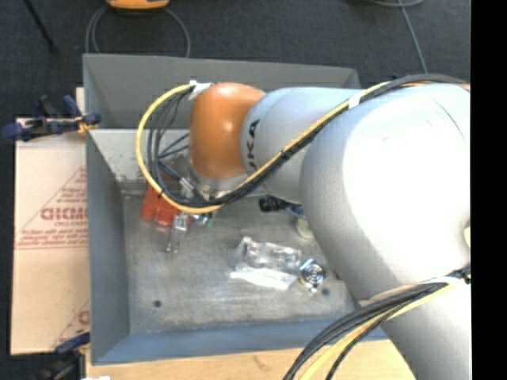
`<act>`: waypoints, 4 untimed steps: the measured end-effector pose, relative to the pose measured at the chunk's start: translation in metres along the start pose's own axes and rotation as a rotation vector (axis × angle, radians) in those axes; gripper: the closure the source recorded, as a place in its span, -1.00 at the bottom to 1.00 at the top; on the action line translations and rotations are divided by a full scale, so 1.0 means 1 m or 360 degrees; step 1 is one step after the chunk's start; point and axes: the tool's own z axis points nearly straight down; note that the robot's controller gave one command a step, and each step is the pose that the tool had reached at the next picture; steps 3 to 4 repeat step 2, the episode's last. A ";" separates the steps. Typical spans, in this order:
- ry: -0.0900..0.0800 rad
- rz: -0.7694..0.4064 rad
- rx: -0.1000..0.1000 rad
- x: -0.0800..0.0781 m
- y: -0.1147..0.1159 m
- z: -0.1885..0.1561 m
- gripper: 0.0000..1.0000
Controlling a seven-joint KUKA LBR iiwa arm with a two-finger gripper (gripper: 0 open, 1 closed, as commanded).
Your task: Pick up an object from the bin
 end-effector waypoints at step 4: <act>-0.0010 -0.0399 0.0004 0.007 -0.045 -0.154 1.00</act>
Offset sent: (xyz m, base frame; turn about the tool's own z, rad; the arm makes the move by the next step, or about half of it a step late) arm 0.0000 0.0000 0.0000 0.0000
